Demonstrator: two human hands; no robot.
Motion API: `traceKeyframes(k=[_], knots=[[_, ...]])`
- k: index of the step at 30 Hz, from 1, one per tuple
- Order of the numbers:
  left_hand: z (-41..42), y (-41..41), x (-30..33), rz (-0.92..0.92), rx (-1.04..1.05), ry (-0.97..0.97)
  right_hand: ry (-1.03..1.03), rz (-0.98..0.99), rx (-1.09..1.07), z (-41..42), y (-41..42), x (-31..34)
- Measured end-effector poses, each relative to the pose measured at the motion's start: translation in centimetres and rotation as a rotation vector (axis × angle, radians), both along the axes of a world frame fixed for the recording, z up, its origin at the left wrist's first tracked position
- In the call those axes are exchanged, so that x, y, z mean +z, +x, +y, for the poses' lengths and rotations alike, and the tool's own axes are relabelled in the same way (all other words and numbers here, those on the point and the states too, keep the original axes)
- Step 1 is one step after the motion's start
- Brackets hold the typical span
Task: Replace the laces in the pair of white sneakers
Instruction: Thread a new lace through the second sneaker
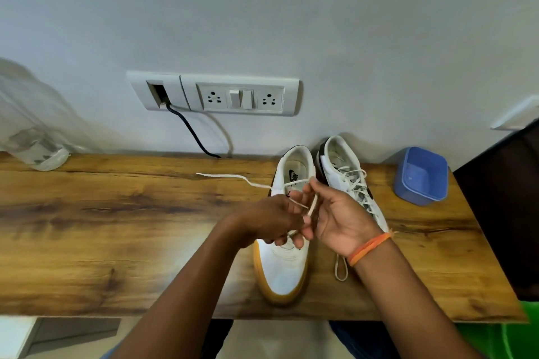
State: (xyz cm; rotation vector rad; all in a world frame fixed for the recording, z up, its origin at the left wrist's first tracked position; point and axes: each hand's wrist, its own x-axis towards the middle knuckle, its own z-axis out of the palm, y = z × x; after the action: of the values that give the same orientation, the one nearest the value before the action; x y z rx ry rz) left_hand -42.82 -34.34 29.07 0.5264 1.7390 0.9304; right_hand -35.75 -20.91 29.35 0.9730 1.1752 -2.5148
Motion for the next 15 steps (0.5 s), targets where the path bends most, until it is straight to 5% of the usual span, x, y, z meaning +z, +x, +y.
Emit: traceKeyframes(k=[7, 15], knots=[[-4.0, -4.0, -1.6, 0.454, 0.013, -0.399, 0.038, -0.069, -0.341, 5.3, 0.4, 0.4], [-4.4, -4.6, -2.1, 0.296, 0.218, -0.283, 0.103, -0.081, -0.363, 6.0, 0.8, 0.3]])
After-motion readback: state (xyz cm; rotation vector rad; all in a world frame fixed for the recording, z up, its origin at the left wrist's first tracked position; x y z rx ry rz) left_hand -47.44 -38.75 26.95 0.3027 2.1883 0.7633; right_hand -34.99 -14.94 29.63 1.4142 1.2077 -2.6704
